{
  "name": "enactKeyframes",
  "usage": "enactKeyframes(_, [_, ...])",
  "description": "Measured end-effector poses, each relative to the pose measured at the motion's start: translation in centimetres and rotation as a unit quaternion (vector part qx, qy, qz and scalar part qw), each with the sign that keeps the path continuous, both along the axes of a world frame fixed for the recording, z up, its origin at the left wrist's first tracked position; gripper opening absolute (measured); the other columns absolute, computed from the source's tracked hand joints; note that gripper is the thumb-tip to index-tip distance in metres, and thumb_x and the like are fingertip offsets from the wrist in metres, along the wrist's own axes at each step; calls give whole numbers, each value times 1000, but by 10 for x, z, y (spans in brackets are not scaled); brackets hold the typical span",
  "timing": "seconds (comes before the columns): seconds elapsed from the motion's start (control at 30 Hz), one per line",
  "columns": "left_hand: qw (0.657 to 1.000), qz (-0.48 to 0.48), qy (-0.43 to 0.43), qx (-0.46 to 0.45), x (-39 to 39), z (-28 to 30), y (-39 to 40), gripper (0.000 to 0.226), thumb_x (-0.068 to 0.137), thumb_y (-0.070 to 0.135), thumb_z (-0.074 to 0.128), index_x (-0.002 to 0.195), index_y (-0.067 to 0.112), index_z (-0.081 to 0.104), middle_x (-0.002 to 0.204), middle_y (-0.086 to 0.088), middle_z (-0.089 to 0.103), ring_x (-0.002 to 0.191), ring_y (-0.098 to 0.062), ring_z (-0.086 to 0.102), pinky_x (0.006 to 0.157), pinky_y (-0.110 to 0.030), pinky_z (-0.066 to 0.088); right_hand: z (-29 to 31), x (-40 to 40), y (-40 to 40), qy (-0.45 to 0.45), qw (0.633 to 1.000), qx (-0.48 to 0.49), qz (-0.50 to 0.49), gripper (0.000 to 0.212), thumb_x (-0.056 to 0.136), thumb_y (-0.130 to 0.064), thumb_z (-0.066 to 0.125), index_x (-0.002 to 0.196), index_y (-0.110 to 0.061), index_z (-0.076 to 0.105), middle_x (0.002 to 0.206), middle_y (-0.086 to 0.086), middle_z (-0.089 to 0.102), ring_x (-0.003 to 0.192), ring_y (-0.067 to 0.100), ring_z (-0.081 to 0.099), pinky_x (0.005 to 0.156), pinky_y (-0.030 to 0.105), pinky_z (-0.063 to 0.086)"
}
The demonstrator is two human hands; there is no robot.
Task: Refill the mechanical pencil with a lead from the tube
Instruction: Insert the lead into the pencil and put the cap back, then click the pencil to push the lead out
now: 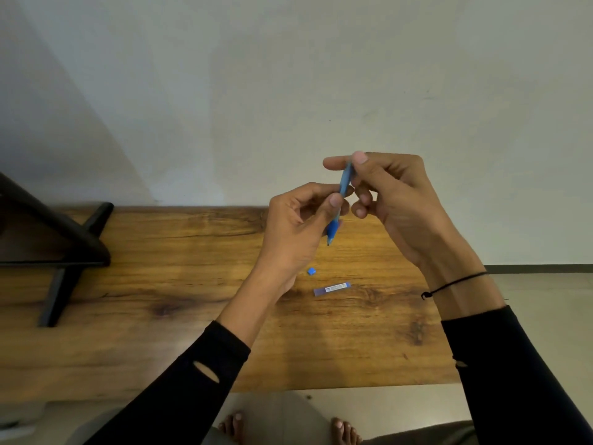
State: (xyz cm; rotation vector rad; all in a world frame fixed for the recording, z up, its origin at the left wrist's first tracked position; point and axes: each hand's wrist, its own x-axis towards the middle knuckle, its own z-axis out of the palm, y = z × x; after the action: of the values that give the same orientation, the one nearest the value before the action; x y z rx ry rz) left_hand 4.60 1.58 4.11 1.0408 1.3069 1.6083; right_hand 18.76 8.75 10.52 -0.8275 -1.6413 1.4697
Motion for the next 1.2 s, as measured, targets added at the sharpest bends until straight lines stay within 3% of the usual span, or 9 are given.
enactKeyframes(0.17, [999, -31, -21, 0, 0, 7, -2, 15, 105, 15, 68, 110, 17, 82, 101, -12, 82, 95, -19, 78, 88, -45, 69, 0, 6, 3, 10, 1000, 8, 12, 40, 113, -27, 46, 119, -5, 78, 109, 19, 66, 73, 14, 48, 66, 37, 46])
enactKeyframes(0.27, [998, -42, -38, -12, 2, 11, -4, 16, 106, 15, 66, 113, 15, 81, 96, -6, 83, 95, -17, 80, 85, -39, 69, 1, 3, 2, -32, 996, 75, 23, 28, 112, -19, 51, 108, -10, 78, 115, 22, 76, 81, 16, 61, 76, 37, 52])
enactKeyframes(0.37, [998, -42, -52, -22, 3, 16, -4, 19, 107, 18, 64, 114, 11, 80, 94, -6, 82, 95, -16, 79, 87, -40, 69, 4, -2, -1, -34, 994, 102, 19, 27, 113, -14, 50, 100, -11, 73, 102, 10, 76, 91, 15, 68, 77, 29, 53])
enactKeyframes(0.43, [998, -37, -49, -26, 4, 18, -4, 22, 108, 22, 63, 115, 11, 80, 97, -7, 83, 98, -15, 80, 89, -41, 69, 7, -4, -2, 4, 996, 92, 0, 29, 116, -15, 42, 98, -9, 65, 91, 11, 70, 88, 23, 68, 78, 37, 54])
enactKeyframes(0.53, [999, 6, -33, -31, 2, 20, -5, 24, 109, 28, 62, 111, 13, 81, 96, -4, 82, 97, -14, 80, 91, -42, 68, 20, -8, -8, 143, 989, -30, -12, 35, 119, -27, 30, 97, -12, 53, 75, 4, 51, 69, 20, 57, 73, 38, 52])
enactKeyframes(0.63, [997, 56, -41, -24, 0, 23, -3, 24, 108, 27, 64, 104, 11, 81, 85, -3, 78, 86, -15, 75, 88, -39, 68, 37, -5, -11, 261, 955, -139, -17, 47, 117, -44, 29, 84, -15, 47, 64, -2, 33, 51, 11, 28, 49, 26, 29])
enactKeyframes(0.73, [996, 86, -25, -5, -3, 30, -1, 21, 108, 22, 65, 97, 12, 79, 84, -1, 78, 81, -14, 72, 80, -32, 67, 49, -2, -12, 310, 933, -183, -16, 55, 114, -47, 30, 69, -17, 36, 53, -5, 26, 47, 11, 13, 41, 25, 14])
enactKeyframes(0.97, [990, 139, 11, 29, -11, 40, 3, 22, 107, 20, 68, 87, 16, 77, 80, 3, 77, 71, -12, 69, 81, -39, 67, 70, 12, -13, 352, 910, -212, -52, 51, 106, -40, 32, 61, -18, 30, 48, -5, 20, 45, 12, 9, 42, 23, 11])
enactKeyframes(1.2, [989, 143, 21, 31, -14, 44, 0, 22, 106, 21, 69, 86, 19, 78, 75, 4, 75, 70, -11, 69, 81, -36, 68, 88, 20, -19, 314, 928, -184, -74, 52, 108, -39, 31, 61, -17, 30, 50, -4, 20, 47, 13, 9, 46, 26, 10])
